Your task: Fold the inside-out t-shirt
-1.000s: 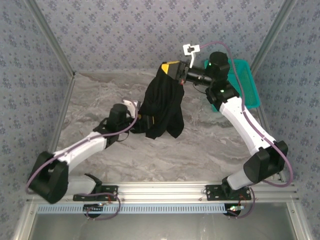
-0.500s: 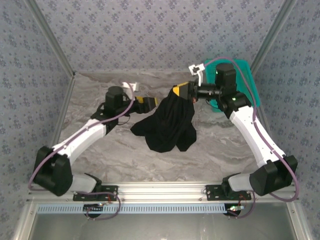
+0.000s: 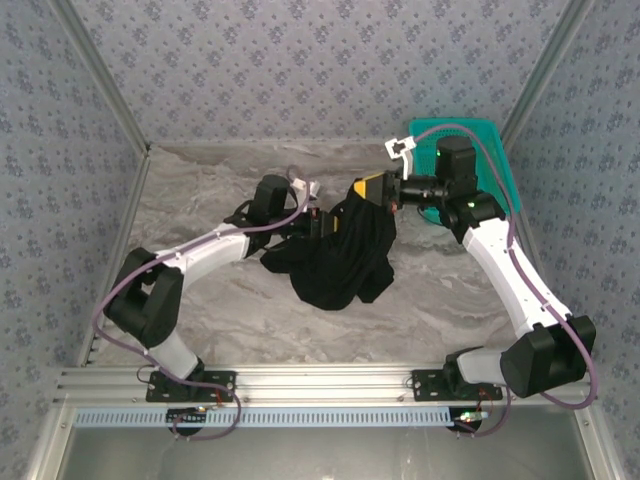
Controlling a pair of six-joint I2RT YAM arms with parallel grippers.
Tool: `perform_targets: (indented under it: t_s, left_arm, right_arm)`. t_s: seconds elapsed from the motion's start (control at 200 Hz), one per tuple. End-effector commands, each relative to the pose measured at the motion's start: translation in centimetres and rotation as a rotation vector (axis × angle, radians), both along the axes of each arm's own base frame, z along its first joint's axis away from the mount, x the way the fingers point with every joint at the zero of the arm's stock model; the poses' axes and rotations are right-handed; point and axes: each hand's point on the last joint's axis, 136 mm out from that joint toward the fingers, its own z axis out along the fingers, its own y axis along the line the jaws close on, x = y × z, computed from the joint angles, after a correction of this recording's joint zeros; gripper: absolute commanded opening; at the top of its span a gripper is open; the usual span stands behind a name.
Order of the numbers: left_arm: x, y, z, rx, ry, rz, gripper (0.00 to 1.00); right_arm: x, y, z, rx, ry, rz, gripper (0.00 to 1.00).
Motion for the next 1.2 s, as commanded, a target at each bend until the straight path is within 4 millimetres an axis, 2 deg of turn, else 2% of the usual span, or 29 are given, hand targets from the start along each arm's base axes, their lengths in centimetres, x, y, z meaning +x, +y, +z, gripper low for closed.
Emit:
perform_targets:
  t_s: [0.0, 0.1, 0.175, 0.235, 0.285, 0.335, 0.41, 0.515, 0.535, 0.619, 0.679, 0.739, 0.804, 0.879, 0.974, 1.044, 1.119, 1.194]
  left_arm:
    - [2.8, 2.8, 6.4, -0.095, -0.123, 0.087, 0.0]
    - [3.4, 8.7, 13.1, -0.177, -0.289, 0.257, 0.0]
    - [2.4, 13.4, 17.5, -0.244, -0.413, 0.389, 0.0]
    - [0.6, 15.8, 19.6, -0.266, -0.492, 0.452, 0.0]
    - [-0.7, 16.9, 20.0, -0.259, -0.523, 0.479, 0.0]
    - [-1.8, 17.5, 19.4, -0.246, -0.536, 0.493, 0.0]
    - [-2.5, 18.0, 16.1, -0.201, -0.492, 0.508, 0.0]
    - [-2.7, 18.5, 8.4, -0.062, -0.34, 0.53, 0.01]
    - [-2.8, 18.5, 6.9, -0.036, -0.305, 0.527, 0.02]
    - [-4.0, 18.1, 0.5, 0.075, -0.167, 0.492, 0.11]
    - [-5.2, 17.9, -3.0, 0.147, -0.094, 0.467, 0.14]
    - [-6.6, 17.7, -5.4, 0.194, -0.049, 0.446, 0.19]
    - [-7.8, 17.4, -6.2, 0.214, -0.046, 0.41, 0.33]
    - [-8.2, 17.0, -5.3, 0.195, -0.089, 0.389, 0.44]
    - [-7.1, 16.8, -3.2, 0.149, -0.144, 0.422, 0.56]
    - [-5.7, 16.0, -2.3, 0.143, -0.156, 0.439, 0.61]
    - [-3.9, 14.0, -2.2, 0.202, -0.145, 0.402, 0.63]
    - [-2.7, 10.5, -2.5, 0.271, -0.138, 0.305, 0.67]
  right_arm:
    - [0.8, -0.9, 4.6, 0.024, -0.132, -0.062, 0.0]
    - [1.5, -2.7, 8.4, 0.047, -0.212, -0.171, 0.0]
    - [1.5, -4.0, 11.0, 0.087, -0.273, -0.246, 0.0]
    - [1.7, -4.8, 11.8, 0.092, -0.298, -0.309, 0.0]
    - [1.9, -5.3, 11.4, 0.085, -0.29, -0.346, 0.0]
    - [2.3, -5.8, 10.2, 0.067, -0.272, -0.384, 0.0]
    - [2.7, -6.2, 7.3, 0.021, -0.222, -0.417, 0.0]
    - [2.5, -6.5, 3.6, -0.021, -0.161, -0.418, 0.0]
    - [2.5, -6.4, 1.6, -0.038, -0.123, -0.405, 0.0]
    - [2.4, -6.1, -2.4, -0.071, -0.021, -0.384, 0.0]
    - [1.9, -6.1, -5.6, -0.1, 0.079, -0.374, 0.0]
    - [1.3, -6.4, -8.7, -0.141, 0.162, -0.383, 0.0]
    - [0.5, -6.4, -11.4, -0.183, 0.215, -0.372, 0.0]
    - [-0.9, -6.0, -14.1, -0.21, 0.291, -0.341, 0.0]
    - [-2.3, -5.9, -17.2, -0.267, 0.389, -0.339, 0.0]
    - [-3.2, -6.3, -19.2, -0.349, 0.446, -0.355, 0.0]
    - [-4.7, -6.9, -21.0, -0.459, 0.49, -0.367, 0.0]
    - [-6.0, -7.7, -22.7, -0.548, 0.541, -0.393, 0.0]
